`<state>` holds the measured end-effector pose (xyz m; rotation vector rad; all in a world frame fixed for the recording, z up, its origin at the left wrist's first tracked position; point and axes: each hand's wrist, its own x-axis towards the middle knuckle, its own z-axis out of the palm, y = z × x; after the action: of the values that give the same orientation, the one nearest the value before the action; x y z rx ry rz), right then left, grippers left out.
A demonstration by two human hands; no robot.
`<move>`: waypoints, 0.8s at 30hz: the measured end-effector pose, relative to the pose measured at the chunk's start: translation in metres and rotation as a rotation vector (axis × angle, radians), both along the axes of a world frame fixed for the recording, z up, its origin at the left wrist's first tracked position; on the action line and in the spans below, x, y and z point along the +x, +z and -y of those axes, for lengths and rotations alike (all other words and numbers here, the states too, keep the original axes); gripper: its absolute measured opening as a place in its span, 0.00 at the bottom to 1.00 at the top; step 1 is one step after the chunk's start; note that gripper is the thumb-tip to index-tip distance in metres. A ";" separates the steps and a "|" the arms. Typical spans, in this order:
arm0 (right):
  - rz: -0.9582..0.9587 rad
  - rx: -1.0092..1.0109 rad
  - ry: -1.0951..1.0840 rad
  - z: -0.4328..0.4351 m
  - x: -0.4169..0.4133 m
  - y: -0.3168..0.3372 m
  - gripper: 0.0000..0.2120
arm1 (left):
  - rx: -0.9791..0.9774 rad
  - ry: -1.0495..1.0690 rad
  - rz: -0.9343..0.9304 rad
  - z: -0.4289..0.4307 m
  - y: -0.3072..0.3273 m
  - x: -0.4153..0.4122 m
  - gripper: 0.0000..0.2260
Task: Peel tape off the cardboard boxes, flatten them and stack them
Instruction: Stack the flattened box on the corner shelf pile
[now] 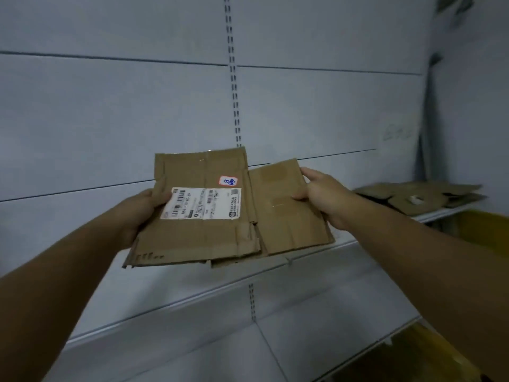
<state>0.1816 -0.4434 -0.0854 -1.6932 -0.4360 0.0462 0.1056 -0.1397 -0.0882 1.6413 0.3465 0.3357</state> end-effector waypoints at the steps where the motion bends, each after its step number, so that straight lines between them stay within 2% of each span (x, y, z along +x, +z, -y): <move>1: 0.003 -0.013 -0.044 0.026 0.005 0.000 0.22 | -0.002 -0.063 -0.005 0.027 -0.001 0.015 0.12; 8: -0.040 -0.099 -0.435 0.193 0.045 -0.021 0.21 | -0.065 -0.332 0.038 0.211 -0.013 0.121 0.11; 12: -0.077 -0.200 -0.707 0.271 0.063 -0.042 0.17 | -0.125 -0.512 0.062 0.296 -0.025 0.179 0.12; 16: -0.116 -0.307 -0.822 0.329 0.071 -0.051 0.26 | -0.217 -0.683 0.018 0.361 -0.054 0.232 0.17; 18: -0.138 -0.281 -0.829 0.353 0.075 -0.054 0.22 | -0.238 -0.745 -0.025 0.387 -0.068 0.257 0.19; 24: -0.230 -0.218 -0.929 0.415 0.103 -0.079 0.02 | -0.199 -0.855 -0.134 0.458 -0.095 0.317 0.23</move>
<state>0.2843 -0.8585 -0.1643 -1.9325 0.5647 -0.3987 0.4231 -0.5974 -0.1828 1.4707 -0.2322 -0.4413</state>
